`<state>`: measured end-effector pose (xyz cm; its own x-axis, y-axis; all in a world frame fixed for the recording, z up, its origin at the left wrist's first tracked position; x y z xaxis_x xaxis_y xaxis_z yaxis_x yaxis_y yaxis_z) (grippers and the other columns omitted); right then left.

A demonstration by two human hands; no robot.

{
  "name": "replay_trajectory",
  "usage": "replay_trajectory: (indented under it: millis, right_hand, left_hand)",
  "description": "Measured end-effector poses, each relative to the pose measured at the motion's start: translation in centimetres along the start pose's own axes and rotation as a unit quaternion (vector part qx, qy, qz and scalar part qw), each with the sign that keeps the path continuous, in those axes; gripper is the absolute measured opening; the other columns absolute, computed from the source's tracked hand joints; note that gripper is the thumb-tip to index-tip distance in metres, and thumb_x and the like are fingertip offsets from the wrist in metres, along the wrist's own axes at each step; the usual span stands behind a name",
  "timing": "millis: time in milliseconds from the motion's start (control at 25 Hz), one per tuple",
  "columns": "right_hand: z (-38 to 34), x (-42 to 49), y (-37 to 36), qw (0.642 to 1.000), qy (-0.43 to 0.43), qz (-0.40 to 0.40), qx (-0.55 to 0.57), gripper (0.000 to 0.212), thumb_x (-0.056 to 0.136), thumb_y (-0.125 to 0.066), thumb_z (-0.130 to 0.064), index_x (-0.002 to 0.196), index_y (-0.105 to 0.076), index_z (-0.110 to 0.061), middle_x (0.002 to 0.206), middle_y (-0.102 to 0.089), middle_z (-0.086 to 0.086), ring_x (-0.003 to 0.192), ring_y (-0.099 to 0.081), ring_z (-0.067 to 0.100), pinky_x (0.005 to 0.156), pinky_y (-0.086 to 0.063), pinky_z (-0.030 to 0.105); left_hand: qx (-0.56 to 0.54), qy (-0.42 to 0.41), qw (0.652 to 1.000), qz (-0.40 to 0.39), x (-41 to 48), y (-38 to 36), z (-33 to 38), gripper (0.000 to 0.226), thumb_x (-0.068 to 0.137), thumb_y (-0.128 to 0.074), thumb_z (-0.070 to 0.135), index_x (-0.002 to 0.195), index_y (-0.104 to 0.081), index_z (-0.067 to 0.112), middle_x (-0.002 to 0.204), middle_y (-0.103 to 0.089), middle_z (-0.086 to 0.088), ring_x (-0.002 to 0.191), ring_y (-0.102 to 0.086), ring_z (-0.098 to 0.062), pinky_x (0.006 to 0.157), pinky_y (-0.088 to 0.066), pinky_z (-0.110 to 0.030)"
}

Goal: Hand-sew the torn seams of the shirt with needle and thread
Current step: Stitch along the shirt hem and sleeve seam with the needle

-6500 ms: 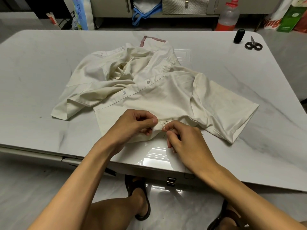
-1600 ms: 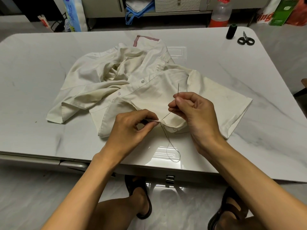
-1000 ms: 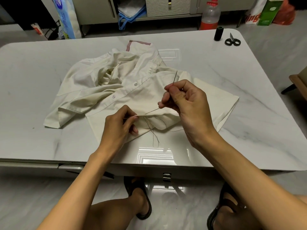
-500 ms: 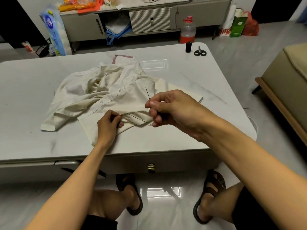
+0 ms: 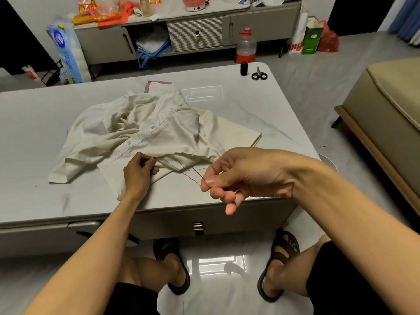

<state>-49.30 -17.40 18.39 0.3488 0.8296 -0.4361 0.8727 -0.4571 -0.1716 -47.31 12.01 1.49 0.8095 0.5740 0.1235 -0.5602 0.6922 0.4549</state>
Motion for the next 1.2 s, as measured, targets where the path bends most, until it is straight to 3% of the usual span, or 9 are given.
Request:
replay_trajectory:
  millis: [120, 240, 360, 480, 600, 800, 960, 1200]
  right_hand:
    - [0.8, 2.3, 0.7, 0.993, 0.064, 0.080, -0.053, 0.017, 0.100, -0.049, -0.005, 0.089, -0.062, -0.003, 0.067, -0.060, 0.005, 0.052, -0.054, 0.010, 0.064, -0.059, 0.028]
    - [2.3, 6.6, 1.3, 0.947, 0.139, 0.246, -0.153, 0.016, 0.097, -0.055, -0.006, 0.086, -0.066, -0.002, 0.080, -0.071, 0.010, 0.059, -0.064, 0.014, 0.066, -0.059, 0.028]
    - [3.8, 11.5, 1.4, 0.915, 0.192, 0.323, -0.151, 0.016, 0.094, -0.058, -0.004, 0.082, -0.068, -0.006, 0.103, -0.071, 0.009, 0.069, -0.070, 0.019, 0.068, -0.060, 0.032]
    - [4.7, 15.8, 1.6, 0.891, 0.217, 0.356, -0.178, 0.017, 0.092, -0.062, -0.007, 0.079, -0.070, -0.015, 0.106, -0.071, -0.001, 0.076, -0.070, 0.015, 0.076, -0.058, 0.035]
    - [5.5, 17.7, 2.1, 0.867, 0.228, 0.380, -0.228, 0.012, 0.091, -0.064, -0.012, 0.084, -0.073, -0.014, 0.085, -0.074, -0.007, 0.082, -0.066, 0.003, 0.081, -0.050, 0.025]
    - [6.5, 17.3, 2.9, 0.842, 0.281, 0.385, -0.251, 0.012, 0.092, -0.063, -0.007, 0.086, -0.071, -0.013, 0.090, -0.073, -0.009, 0.089, -0.065, 0.001, 0.080, -0.045, 0.011]
    - [7.2, 16.9, 3.3, 0.817, 0.335, 0.356, -0.306, 0.009, 0.095, -0.059, -0.010, 0.093, -0.067, -0.010, 0.092, -0.074, -0.001, 0.089, -0.069, 0.008, 0.078, -0.052, 0.025]
    - [7.7, 16.9, 3.4, 0.760, 0.400, 0.346, -0.376, 0.016, 0.096, -0.053, -0.015, 0.093, -0.065, -0.006, 0.094, -0.073, 0.004, 0.088, -0.070, 0.017, 0.075, -0.053, 0.031]
  left_hand:
    - [-0.017, -0.012, 1.000, -0.001, -0.5, 0.1, 0.4, 0.014, 0.097, -0.060, 0.013, 0.084, -0.060, 0.008, 0.068, -0.067, -0.010, 0.061, -0.065, -0.014, 0.066, -0.053, -0.030]
    - [0.003, -0.065, 0.998, -0.013, -1.0, 0.5, 1.0, 0.014, 0.097, -0.061, 0.013, 0.084, -0.060, 0.011, 0.063, -0.065, -0.008, 0.059, -0.063, -0.018, 0.060, -0.051, -0.024]
    - [0.037, -0.145, 0.989, -0.024, -1.1, 1.4, 1.8, 0.006, 0.095, -0.064, 0.007, 0.090, -0.063, 0.008, 0.065, -0.066, -0.004, 0.060, -0.065, -0.011, 0.061, -0.049, -0.016]
    - [0.067, -0.222, 0.972, -0.042, -1.0, 1.9, 1.8, 0.003, 0.093, -0.066, 0.003, 0.094, -0.064, 0.004, 0.069, -0.070, 0.000, 0.070, -0.070, -0.005, 0.065, -0.048, -0.010]
    - [0.089, -0.299, 0.949, -0.045, -0.8, 2.2, 1.5, 0.007, 0.089, -0.070, 0.000, 0.092, -0.065, -0.002, 0.079, -0.073, -0.002, 0.081, -0.069, -0.002, 0.072, -0.050, -0.008]
    - [0.122, -0.405, 0.906, -0.009, -1.0, 2.6, 1.0, 0.012, 0.089, -0.069, 0.006, 0.087, -0.069, -0.006, 0.095, -0.075, -0.011, 0.090, -0.067, -0.010, 0.083, -0.048, -0.007]
    - [0.140, -0.445, 0.885, 0.004, -1.4, 2.6, 1.1, 0.004, 0.085, -0.073, -0.004, 0.084, -0.069, -0.004, 0.104, -0.075, -0.010, 0.094, -0.068, -0.009, 0.078, -0.053, -0.015]
    - [0.130, -0.437, 0.890, -0.005, -1.5, 2.5, 1.4, 0.009, 0.084, -0.072, -0.007, 0.082, -0.065, -0.001, 0.103, -0.076, -0.009, 0.093, -0.068, -0.008, 0.080, -0.049, -0.007]
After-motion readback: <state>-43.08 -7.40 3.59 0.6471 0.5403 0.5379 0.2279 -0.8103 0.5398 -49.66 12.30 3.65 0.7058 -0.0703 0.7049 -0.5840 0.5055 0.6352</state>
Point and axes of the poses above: each hand's wrist, its own x-axis towards the middle knuckle, its own y-axis out of the back of the hand, z = x × y, the point moved 2 cm from there along x, towards the middle knuckle
